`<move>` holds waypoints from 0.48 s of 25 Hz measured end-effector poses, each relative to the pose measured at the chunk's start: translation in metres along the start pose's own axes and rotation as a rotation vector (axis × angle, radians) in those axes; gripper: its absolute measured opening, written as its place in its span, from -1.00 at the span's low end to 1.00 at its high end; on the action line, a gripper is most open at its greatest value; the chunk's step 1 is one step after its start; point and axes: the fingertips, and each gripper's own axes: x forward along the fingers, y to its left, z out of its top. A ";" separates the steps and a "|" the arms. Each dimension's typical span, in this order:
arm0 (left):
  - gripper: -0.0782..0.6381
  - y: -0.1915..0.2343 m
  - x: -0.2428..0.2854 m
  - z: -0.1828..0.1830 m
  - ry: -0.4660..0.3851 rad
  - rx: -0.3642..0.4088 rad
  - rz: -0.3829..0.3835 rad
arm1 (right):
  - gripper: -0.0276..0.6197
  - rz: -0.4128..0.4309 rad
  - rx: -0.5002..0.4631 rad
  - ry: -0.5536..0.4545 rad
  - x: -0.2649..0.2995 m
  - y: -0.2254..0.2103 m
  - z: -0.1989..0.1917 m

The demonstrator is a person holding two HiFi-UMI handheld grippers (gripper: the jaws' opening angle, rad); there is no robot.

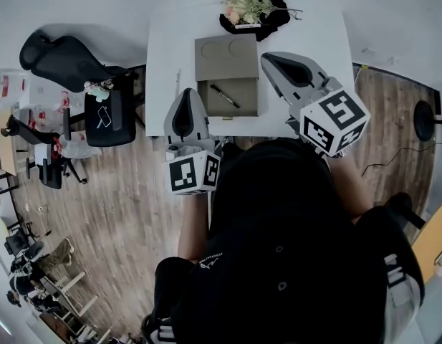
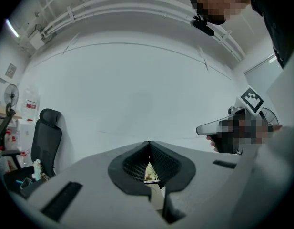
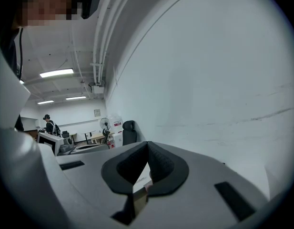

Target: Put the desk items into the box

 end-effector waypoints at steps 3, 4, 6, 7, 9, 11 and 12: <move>-0.76 -0.008 0.001 -0.004 0.011 -0.006 -0.003 | -0.92 0.009 0.001 0.009 -0.002 -0.003 -0.002; -0.76 -0.011 0.002 -0.006 0.015 -0.007 -0.005 | -0.92 0.012 -0.001 0.012 -0.003 -0.003 -0.003; -0.76 -0.014 0.002 -0.008 0.019 -0.008 -0.007 | -0.92 0.021 -0.009 0.014 -0.004 -0.003 -0.004; -0.76 -0.015 0.002 -0.009 0.020 -0.008 -0.006 | -0.92 0.025 -0.012 0.014 -0.005 -0.003 -0.004; -0.76 -0.016 0.001 -0.009 0.019 -0.009 -0.001 | -0.92 0.027 -0.015 0.018 -0.007 -0.003 -0.006; -0.76 -0.015 0.000 -0.010 0.018 -0.011 0.004 | -0.92 0.025 -0.013 0.021 -0.008 -0.004 -0.007; -0.76 -0.014 -0.001 -0.011 0.018 -0.013 0.007 | -0.92 0.024 -0.011 0.023 -0.008 -0.004 -0.008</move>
